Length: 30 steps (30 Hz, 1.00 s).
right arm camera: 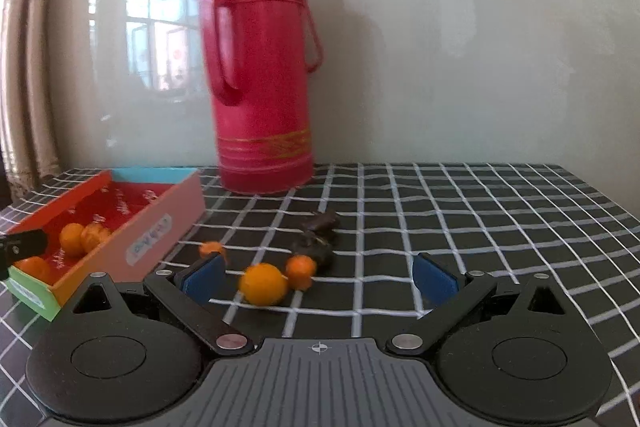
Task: Organize fruits
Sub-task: 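Carry the kiwi in the left gripper into the box and release, then close the right gripper on the small carrot piece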
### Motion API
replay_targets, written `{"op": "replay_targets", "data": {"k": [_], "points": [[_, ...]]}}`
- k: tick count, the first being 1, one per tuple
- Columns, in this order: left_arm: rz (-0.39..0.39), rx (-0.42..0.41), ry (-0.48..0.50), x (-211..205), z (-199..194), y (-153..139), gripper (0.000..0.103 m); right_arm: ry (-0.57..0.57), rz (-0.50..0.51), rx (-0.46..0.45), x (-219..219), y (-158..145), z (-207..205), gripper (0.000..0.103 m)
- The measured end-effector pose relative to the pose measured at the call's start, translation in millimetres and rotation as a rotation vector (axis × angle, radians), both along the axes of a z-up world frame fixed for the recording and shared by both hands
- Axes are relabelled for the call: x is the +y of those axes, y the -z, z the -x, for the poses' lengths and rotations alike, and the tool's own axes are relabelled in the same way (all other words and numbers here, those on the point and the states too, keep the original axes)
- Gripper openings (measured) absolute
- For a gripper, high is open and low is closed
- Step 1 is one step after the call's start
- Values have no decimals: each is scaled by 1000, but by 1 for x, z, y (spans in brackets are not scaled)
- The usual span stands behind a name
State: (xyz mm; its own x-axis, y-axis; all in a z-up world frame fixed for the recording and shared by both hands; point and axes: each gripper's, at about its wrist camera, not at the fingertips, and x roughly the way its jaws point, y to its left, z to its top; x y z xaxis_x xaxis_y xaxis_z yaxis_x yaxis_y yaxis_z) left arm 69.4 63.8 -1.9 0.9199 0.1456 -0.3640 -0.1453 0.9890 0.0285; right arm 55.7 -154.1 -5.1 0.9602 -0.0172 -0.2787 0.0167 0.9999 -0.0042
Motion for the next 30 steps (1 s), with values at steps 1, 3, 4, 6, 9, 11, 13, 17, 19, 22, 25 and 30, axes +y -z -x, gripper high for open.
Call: {"op": "replay_targets", "data": {"k": [1, 3, 4, 6, 9, 11, 13, 17, 19, 22, 25, 30], "points": [[2, -1, -9, 4, 1, 0, 87, -7, 12, -3, 5, 0, -2, 99], [6, 1, -28, 12, 3, 0, 87, -35, 22, -13, 15, -1, -7, 99], [6, 4, -37, 16, 3, 0, 87, -45, 32, -18, 22, -1, -10, 99], [1, 9, -58, 26, 5, 1, 87, -59, 58, -23, 34, -1, -17, 99], [-1, 9, -103, 44, 9, 2, 87, -96, 71, -14, 48, 0, -29, 99], [11, 7, -136, 59, 13, 3, 88, -120, 84, 0, 56, 2, -39, 99], [28, 13, -166, 73, 15, 5, 88, -144, 92, 22, 62, 3, -50, 87], [61, 18, -211, 98, 20, 6, 88, -144, 99, 79, 68, 9, -72, 72], [58, 18, -220, 104, 23, 6, 88, -145, 98, 108, 69, 11, -82, 70], [50, 24, -228, 110, 24, 6, 88, -146, 99, 152, 70, 14, -93, 58], [59, 15, -244, 117, 28, 5, 88, -140, 101, 197, 71, 17, -102, 52], [59, 9, -252, 119, 32, 4, 88, -134, 87, 235, 69, 19, -106, 22]]}}
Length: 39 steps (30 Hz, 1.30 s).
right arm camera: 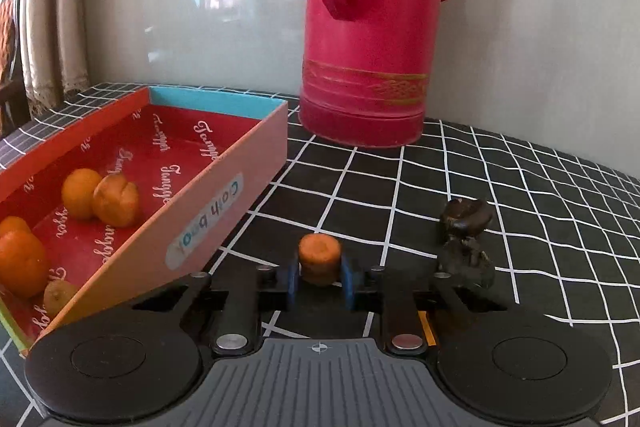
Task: Organize fruits
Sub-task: 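Close the right gripper on the small carrot piece, then carry the carrot piece in the right gripper into the box and open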
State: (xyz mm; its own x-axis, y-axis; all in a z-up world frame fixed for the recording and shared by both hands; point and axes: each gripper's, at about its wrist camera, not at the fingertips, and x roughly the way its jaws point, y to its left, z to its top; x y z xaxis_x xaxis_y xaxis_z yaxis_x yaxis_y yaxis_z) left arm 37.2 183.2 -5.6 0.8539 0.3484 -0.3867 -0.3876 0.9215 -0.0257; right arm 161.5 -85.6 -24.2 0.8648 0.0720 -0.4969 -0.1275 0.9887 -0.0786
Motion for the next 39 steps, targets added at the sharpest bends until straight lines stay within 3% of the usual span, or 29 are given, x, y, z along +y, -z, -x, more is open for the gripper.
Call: {"op": "replay_targets", "data": {"k": [4, 9, 17, 18, 19, 20, 21, 29, 39], "points": [[5, -6, -10, 2, 2, -1, 88, 0, -19, -75, 0, -10, 14, 22], [0, -6, -14, 2, 6, -3, 88, -78, -76, -213, 14, -29, 43, 22], [-8, -1, -11, -3, 11, -6, 88, -259, -54, -278, 69, -27, 68, 22], [-8, 0, -9, -4, 11, -6, 88, -283, -36, -276, 76, -24, 70, 28], [-7, 2, -6, -4, 11, -6, 88, -276, 2, -272, 83, -19, 71, 45], [-7, 2, -4, -4, 11, -6, 88, -259, 21, -290, 86, -16, 71, 95], [-10, 4, -2, -5, 11, -7, 88, -258, 15, -337, 85, -14, 77, 103], [-6, -4, 6, -11, 10, -9, 93, -132, -58, -384, 39, -24, 87, 103], [-1, -27, 80, -51, -2, -16, 95, 175, -250, -309, -78, -36, 101, 103]]}}
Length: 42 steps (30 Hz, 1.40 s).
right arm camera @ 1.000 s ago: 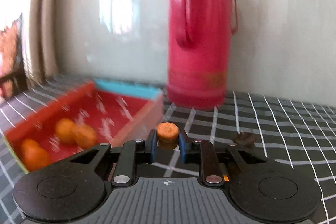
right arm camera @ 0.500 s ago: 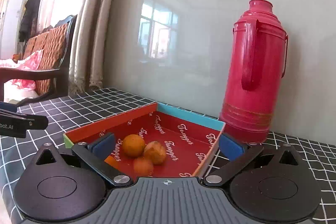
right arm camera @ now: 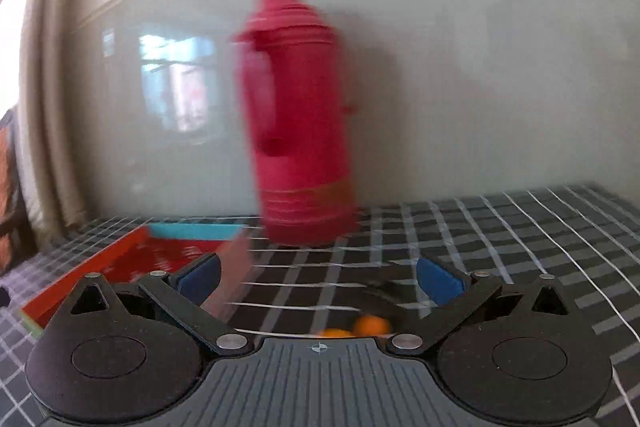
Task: Organize fruits
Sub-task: 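Carry the carrot piece in the right gripper into the box and open, then reach the left gripper to the loose orange and close on it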
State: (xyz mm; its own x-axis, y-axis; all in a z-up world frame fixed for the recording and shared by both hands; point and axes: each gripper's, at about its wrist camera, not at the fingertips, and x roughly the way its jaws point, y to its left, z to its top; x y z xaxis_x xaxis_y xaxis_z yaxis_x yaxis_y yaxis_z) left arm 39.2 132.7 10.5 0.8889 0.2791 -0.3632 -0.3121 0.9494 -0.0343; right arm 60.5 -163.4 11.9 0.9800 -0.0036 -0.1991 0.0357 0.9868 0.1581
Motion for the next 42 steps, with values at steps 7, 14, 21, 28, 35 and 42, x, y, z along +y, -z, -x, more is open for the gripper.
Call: {"op": "replay_targets", "data": {"k": [7, 14, 21, 28, 35, 42], "points": [[-9, -17, 78, -43, -11, -2, 97, 151, -118, 26, -62, 0, 22, 103], [-8, -40, 175, -93, -22, -4, 97, 168, -25, 47, -82, 2, 36, 103], [37, -48, 294, -139, -38, 1, 97, 180, 120, 61, -91, 10, 48, 103], [-17, -10, 379, -184, -55, 13, 95, 206, 135, 66, -108, 13, 50, 103], [-39, 59, 419, -207, -80, 27, 87, 229, 140, 80, -124, 17, 53, 103], [-59, 126, 449, -224, -99, 43, 76, 261, 134, 94, -142, 21, 57, 103]]}}
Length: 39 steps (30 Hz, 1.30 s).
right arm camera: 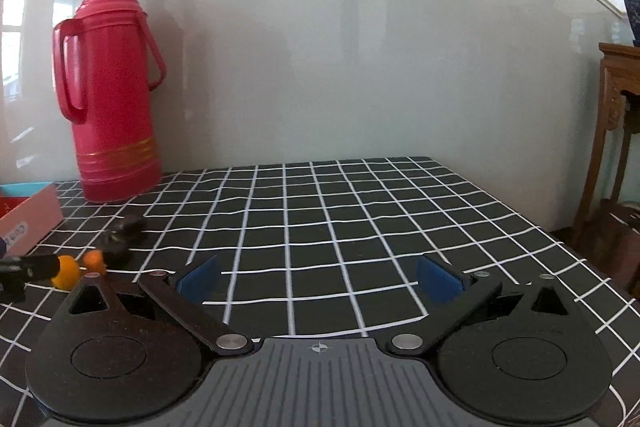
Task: Organize fruits
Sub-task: 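Reach the left gripper to the loose orange and close on it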
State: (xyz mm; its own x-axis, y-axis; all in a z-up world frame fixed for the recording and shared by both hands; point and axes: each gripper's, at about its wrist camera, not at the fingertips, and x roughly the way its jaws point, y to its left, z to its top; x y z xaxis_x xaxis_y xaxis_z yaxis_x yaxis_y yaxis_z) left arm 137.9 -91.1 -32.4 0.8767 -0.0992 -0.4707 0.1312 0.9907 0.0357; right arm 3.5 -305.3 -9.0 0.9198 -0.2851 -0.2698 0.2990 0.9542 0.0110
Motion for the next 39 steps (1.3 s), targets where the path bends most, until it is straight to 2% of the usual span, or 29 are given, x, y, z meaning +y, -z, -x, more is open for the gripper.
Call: {"op": "replay_targets", "data": {"k": [5, 9, 10, 11, 12, 17, 26, 39], "points": [[-7, 67, 3, -4, -11, 9, 61, 5, 0, 2, -4, 1, 1, 103], [6, 103, 8, -2, -17, 12, 54, 5, 1, 3, -6, 1, 2, 103], [7, 113, 9, -2, -19, 13, 44, 7, -1, 4, -5, 1, 3, 103], [9, 122, 11, -2, -21, 14, 25, 8, -3, 4, -6, 1, 3, 103], [9, 128, 14, -2, -22, 14, 22, 9, -3, 4, -5, 1, 3, 103], [9, 96, 26, -4, -15, 8, 21, 4, -1, 5, -2, 0, 1, 103], [7, -6, 26, 9, 18, -23, 21, -20, -8, 5, 10, -1, -5, 103], [1, -33, -110, 77, 40, -39, 22, -90, 14, 13, 52, -2, -17, 103]]}}
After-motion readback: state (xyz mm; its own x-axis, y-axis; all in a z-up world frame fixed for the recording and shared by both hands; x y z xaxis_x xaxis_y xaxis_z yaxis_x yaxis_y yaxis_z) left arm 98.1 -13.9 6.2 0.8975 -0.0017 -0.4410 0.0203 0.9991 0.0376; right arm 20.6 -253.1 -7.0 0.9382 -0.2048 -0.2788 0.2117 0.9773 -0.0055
